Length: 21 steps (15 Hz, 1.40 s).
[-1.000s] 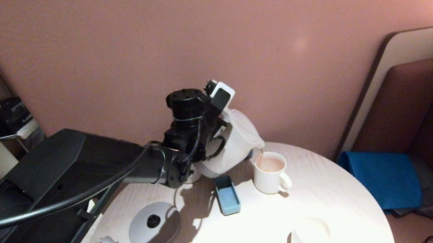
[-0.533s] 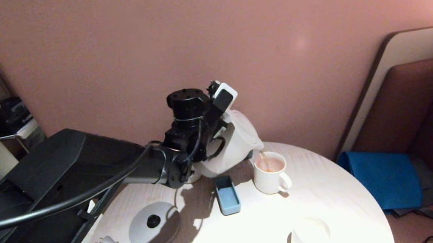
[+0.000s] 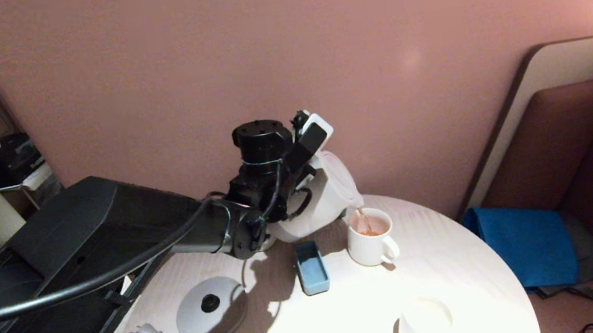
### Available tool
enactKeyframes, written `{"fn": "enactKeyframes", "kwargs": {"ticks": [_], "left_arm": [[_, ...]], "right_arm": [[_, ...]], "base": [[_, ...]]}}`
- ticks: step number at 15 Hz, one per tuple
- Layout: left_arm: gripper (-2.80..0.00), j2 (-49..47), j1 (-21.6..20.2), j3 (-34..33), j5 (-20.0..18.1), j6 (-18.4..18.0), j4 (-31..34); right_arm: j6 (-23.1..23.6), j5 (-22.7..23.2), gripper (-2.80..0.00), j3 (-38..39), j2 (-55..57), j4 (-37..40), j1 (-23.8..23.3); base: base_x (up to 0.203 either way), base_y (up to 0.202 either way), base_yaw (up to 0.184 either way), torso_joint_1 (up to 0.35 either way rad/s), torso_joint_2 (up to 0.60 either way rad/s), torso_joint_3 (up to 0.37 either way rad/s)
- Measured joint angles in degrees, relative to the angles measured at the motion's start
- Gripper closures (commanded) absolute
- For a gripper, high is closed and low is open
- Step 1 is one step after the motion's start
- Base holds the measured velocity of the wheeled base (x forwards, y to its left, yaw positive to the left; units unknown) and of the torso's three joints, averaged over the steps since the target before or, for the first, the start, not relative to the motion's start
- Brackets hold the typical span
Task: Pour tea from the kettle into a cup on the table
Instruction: Pour water into the cup
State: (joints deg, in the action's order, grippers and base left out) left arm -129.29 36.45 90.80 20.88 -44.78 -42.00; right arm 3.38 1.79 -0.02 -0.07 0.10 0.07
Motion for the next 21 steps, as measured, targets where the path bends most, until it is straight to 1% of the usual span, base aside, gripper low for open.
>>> {"fn": "enactKeyframes", "kwargs": {"ticks": [6,15,17,18,21], "left_arm": [[0.00,-0.41,1.02,2.30,0.00,-2.27,0.14],[0.00,-0.98,1.55,2.45,-0.05,-2.76,-0.17],[0.00,-0.94,1.55,2.36,-0.10,-1.78,-0.35],[0.00,-0.87,1.46,2.03,-0.07,-0.67,-0.41],[0.00,-0.42,0.66,0.75,0.03,4.48,-0.55]], "right_arm": [[0.01,0.02,0.00,0.00,0.00,-0.02,-0.02],[0.04,0.00,0.00,0.02,0.00,0.00,0.00],[0.01,0.02,0.00,0.02,0.00,-0.02,0.00],[0.01,0.00,0.00,0.02,0.00,0.00,0.00],[0.03,0.00,0.00,0.02,0.00,-0.02,0.00]], "base": [[0.000,0.000,0.000,0.000,0.00,0.000],[0.000,0.000,0.000,0.000,0.00,0.000],[0.000,0.000,0.000,0.000,0.00,0.000],[0.000,0.000,0.000,0.000,0.00,0.000],[0.000,0.000,0.000,0.000,0.00,0.000]]}}
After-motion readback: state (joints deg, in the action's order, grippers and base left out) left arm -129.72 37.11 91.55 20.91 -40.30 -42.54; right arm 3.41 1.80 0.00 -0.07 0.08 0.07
